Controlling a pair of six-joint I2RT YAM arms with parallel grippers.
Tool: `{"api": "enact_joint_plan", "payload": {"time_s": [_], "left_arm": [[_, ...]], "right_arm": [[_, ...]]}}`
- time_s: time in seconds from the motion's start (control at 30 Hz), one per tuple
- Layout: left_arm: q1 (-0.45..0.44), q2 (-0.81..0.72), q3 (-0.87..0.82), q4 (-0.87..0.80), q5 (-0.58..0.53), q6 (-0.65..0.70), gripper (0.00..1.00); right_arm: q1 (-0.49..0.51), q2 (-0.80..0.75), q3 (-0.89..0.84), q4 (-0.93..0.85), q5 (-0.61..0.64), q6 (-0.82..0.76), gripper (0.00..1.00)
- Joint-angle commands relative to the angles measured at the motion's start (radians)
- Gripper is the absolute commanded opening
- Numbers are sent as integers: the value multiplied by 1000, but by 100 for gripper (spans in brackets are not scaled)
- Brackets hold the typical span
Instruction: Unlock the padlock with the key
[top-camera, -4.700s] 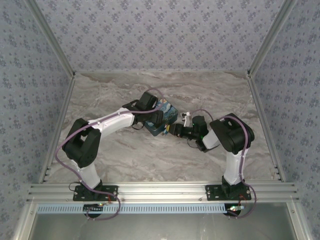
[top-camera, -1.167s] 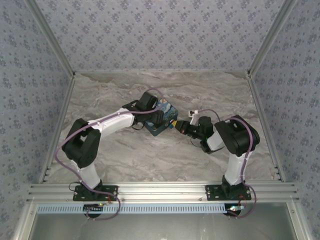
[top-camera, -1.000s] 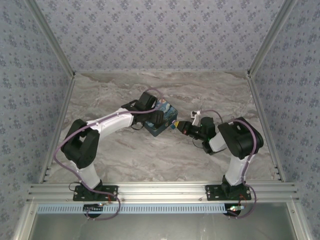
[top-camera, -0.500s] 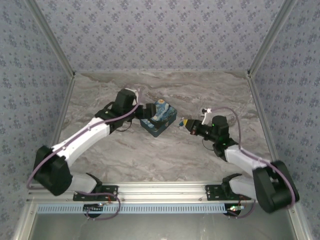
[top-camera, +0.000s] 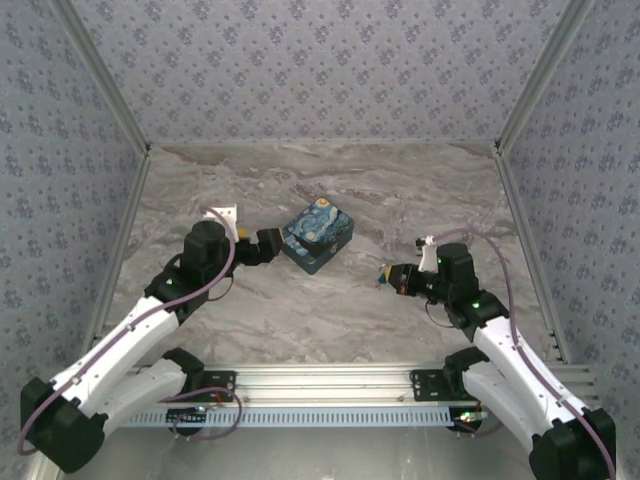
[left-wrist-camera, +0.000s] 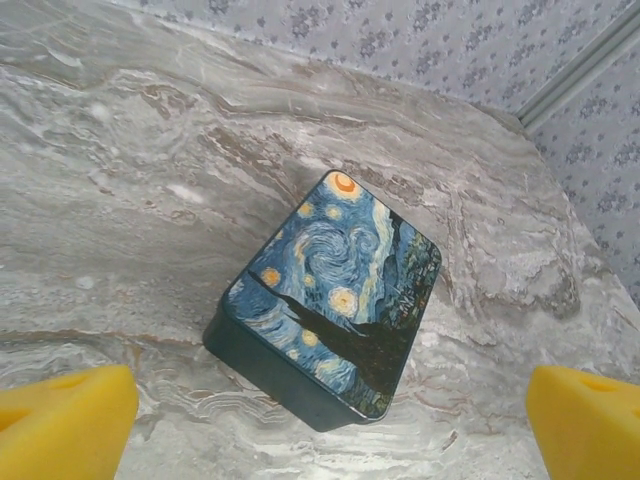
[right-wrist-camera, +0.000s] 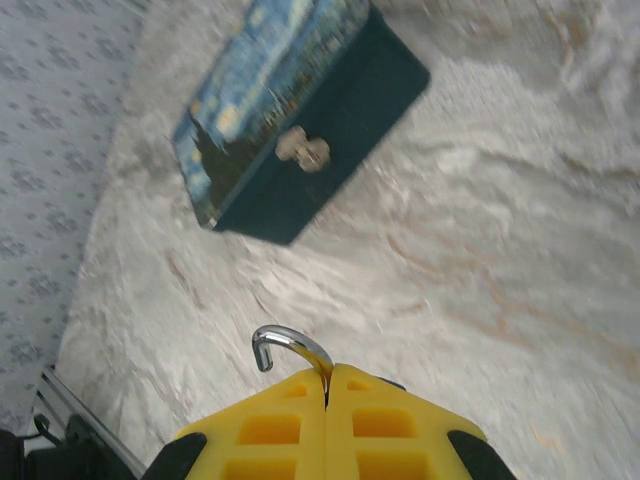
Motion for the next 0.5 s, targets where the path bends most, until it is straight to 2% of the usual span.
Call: {"api": "enact_joint_plan", "payload": {"time_s": [0.0, 0.23, 0.47], "left_arm": [[8, -44, -31, -33, -33, -3, 99], [8, -106, -77, -52, -48, -16, 99], [7, -144, -82, -85, -54, -20, 99]], "right_arm": [[6, -10, 50, -212, -6, -29, 3], [43, 24, 69, -296, 32, -23, 2], [112, 151, 86, -284, 59, -35, 2]]}}
